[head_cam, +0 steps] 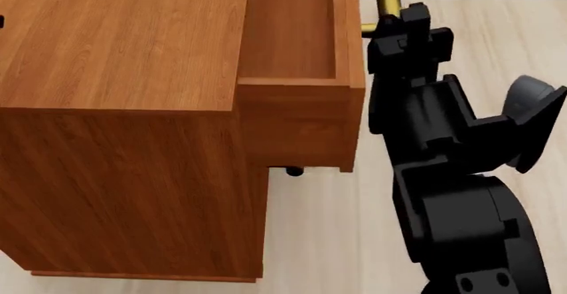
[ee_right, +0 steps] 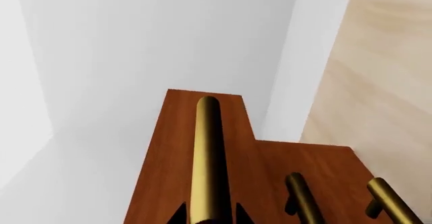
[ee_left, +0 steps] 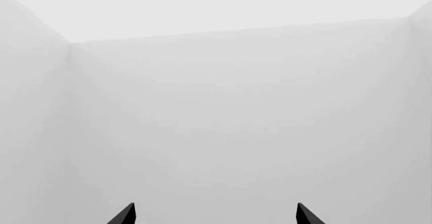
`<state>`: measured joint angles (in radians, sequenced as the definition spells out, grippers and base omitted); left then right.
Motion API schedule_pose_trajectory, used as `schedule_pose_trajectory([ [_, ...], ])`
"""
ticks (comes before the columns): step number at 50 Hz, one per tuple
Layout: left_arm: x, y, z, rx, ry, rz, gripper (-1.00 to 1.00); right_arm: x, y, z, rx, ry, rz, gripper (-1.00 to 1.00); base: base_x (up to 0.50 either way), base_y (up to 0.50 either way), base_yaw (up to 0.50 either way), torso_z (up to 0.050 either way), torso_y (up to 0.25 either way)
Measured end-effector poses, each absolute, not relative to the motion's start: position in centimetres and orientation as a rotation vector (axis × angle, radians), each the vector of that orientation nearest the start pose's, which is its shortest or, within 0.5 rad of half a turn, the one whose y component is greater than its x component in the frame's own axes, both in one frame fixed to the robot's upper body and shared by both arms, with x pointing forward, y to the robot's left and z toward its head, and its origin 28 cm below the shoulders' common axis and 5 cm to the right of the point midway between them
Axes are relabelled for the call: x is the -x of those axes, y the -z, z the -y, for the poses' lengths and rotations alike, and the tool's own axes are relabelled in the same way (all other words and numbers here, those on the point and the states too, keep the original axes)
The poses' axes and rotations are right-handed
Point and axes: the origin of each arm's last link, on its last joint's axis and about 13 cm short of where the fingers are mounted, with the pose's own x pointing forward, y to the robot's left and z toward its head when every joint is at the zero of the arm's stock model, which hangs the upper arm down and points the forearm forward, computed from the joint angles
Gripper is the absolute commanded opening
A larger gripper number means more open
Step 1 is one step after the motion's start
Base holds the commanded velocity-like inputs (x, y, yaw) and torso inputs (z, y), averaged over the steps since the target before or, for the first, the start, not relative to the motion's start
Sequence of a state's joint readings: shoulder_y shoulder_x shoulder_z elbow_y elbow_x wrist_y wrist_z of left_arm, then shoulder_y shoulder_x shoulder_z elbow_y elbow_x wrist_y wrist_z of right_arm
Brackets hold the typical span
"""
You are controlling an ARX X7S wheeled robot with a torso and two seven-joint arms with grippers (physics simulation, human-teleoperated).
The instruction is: Close the bottom drawer of the cabinet and open the top drawer.
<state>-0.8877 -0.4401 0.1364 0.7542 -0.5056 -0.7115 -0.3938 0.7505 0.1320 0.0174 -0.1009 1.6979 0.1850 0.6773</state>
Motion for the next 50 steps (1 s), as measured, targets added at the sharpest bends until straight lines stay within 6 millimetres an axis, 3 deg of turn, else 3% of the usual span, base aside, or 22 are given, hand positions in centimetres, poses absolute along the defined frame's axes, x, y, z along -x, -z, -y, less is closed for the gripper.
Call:
schedule_pose_trajectory([
  [23,-23.4,-31.3,-22.2,-0.1,0.04,0.822,1.0,-29.8,-25.8,12.0,-1.502,-0.183,0.091,-1.0,-0.01,0.0,-0.01,0.0,0.005],
  [44,-23.4,-31.3,-22.3,-0.1,0.039,0.822,1.0,-29.6,-25.8,12.2,-1.5,-0.175,0.1,-1.0,-0.01,0.0,-0.01,0.0,0.004],
  [45,-23.4,-31.3,-22.3,-0.1,0.039,0.822,1.0,-29.6,-25.8,12.2,-1.5,-0.175,0.1,1.0,0.0,0.0,0.0,0.015,0.012],
  [50,-23.4,-31.3,-22.3,-0.099,0.039,0.822,1.0,-29.0,-26.3,12.1,-1.485,-0.215,0.13,1.0,0.0,0.0,0.0,0.0,0.0],
])
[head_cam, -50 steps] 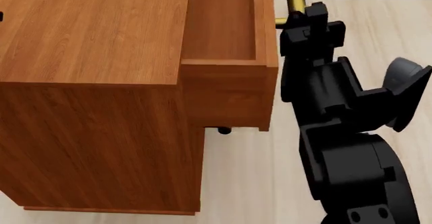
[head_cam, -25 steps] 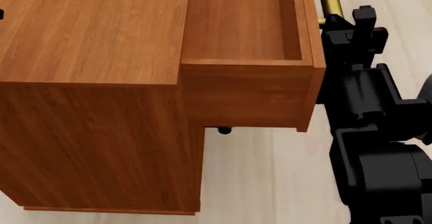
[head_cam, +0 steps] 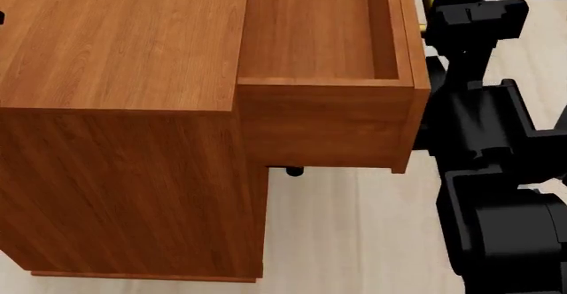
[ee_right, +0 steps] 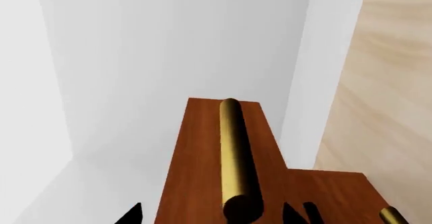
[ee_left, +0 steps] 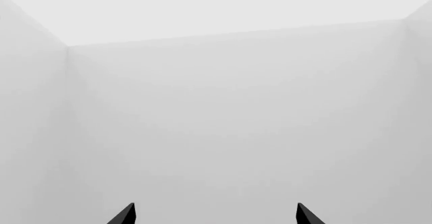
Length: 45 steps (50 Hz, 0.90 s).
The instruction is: Close the bottom drawer of the cabinet and open the top drawer.
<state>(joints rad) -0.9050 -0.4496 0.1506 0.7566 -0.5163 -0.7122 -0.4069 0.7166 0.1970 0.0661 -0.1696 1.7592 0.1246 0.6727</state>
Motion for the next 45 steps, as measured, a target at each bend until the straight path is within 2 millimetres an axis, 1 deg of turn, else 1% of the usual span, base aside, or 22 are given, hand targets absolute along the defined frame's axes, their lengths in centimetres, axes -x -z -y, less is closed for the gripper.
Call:
schedule_pose_trajectory([
  [5,-23.43,-31.3,-22.26,-0.099,0.039,0.822,1.0,-28.58,-26.61,12.01,-1.476,-0.241,0.148,1.0,0.0,0.0,0.0,0.0,0.0],
  [24,-23.41,-31.36,-22.16,-0.103,0.042,0.823,1.0,-28.11,-26.49,11.97,-1.468,-0.242,0.149,1.0,0.0,0.0,0.0,0.0,0.001],
  [45,-23.37,-31.42,-22.08,-0.107,0.046,0.825,1.0,-28.34,-25.99,12.36,-1.479,-0.23,0.162,1.0,0.0,0.0,0.0,0.0,0.0],
])
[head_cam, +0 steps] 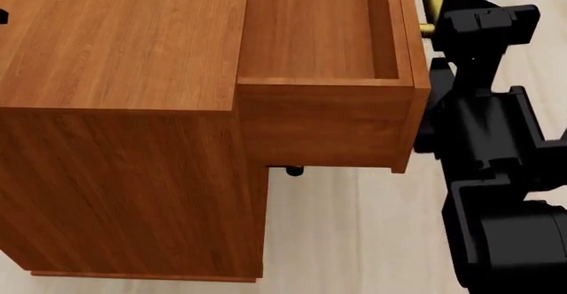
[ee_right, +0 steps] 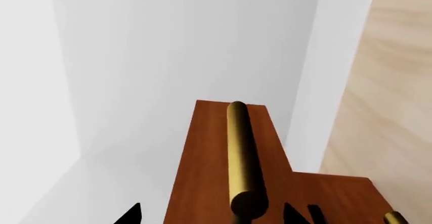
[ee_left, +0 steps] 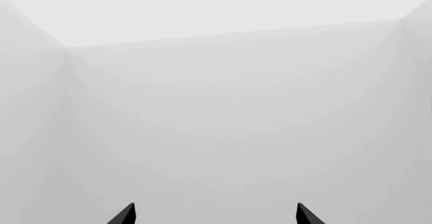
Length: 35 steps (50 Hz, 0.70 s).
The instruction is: Close the bottom drawer of the cabinet and open the top drawer.
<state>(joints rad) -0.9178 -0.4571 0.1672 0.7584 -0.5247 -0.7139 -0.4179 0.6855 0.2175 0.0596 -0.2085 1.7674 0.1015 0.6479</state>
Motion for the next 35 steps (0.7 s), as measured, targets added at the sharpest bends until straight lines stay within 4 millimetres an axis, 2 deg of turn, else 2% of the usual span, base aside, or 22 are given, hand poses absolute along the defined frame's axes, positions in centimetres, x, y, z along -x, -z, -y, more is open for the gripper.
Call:
schedule_pose_trajectory([
  [17,-23.3,-31.5,-22.0,-0.108,0.047,0.828,1.0,-28.8,-25.1,12.6,-1.484,-0.201,0.15,1.0,0.0,0.0,0.0,0.0,0.0],
  [35,-23.3,-31.6,-21.9,-0.108,0.051,0.829,1.0,-28.4,-25.2,13.6,-1.485,-0.173,0.184,1.0,0.0,0.0,0.0,0.0,0.0],
])
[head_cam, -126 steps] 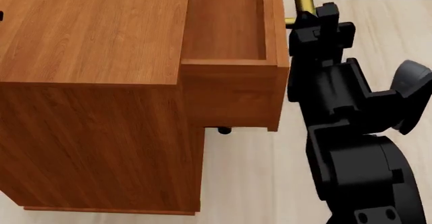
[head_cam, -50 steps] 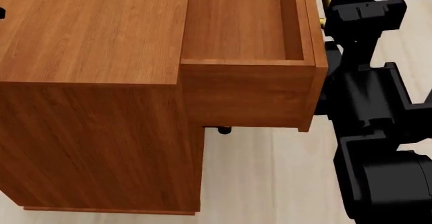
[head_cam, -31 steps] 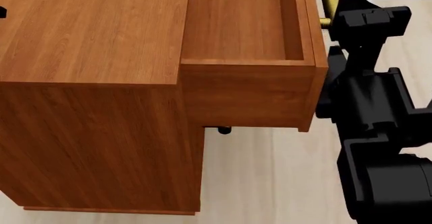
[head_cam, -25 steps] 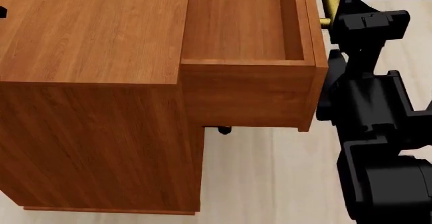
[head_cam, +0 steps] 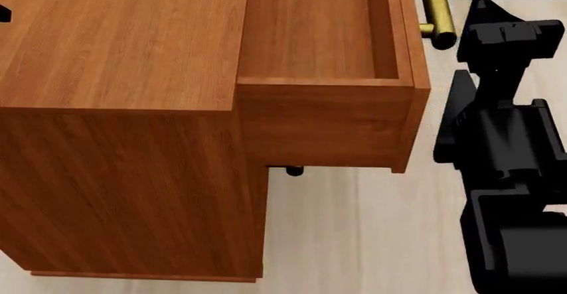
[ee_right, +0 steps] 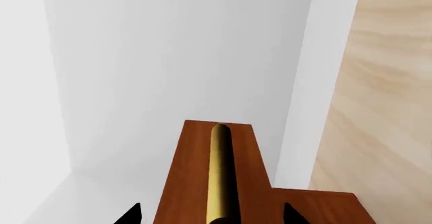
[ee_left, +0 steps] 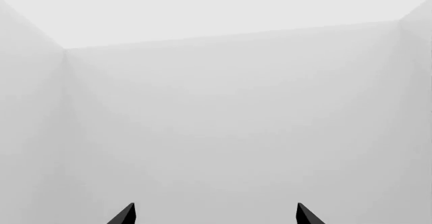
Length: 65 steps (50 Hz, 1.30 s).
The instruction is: Close the bottom drawer of the cabinet and open the top drawer.
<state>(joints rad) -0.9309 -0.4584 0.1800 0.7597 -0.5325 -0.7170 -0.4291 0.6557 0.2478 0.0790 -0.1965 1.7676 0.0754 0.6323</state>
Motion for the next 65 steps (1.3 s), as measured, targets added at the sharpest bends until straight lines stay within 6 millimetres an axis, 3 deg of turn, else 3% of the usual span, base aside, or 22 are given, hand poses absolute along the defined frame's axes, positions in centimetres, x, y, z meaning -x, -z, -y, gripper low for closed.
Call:
schedule_pose_trajectory([
  [34,-23.4,-31.7,-21.7,-0.102,0.058,0.832,1.0,-26.3,-28.2,15.1,-1.349,-0.113,0.319,1.0,0.0,0.0,0.0,0.0,0.0],
  [65,-23.3,-31.6,-21.8,-0.096,0.057,0.835,1.0,-26.3,-30.6,13.3,-0.705,-0.133,0.301,1.0,0.0,0.0,0.0,0.0,0.0],
])
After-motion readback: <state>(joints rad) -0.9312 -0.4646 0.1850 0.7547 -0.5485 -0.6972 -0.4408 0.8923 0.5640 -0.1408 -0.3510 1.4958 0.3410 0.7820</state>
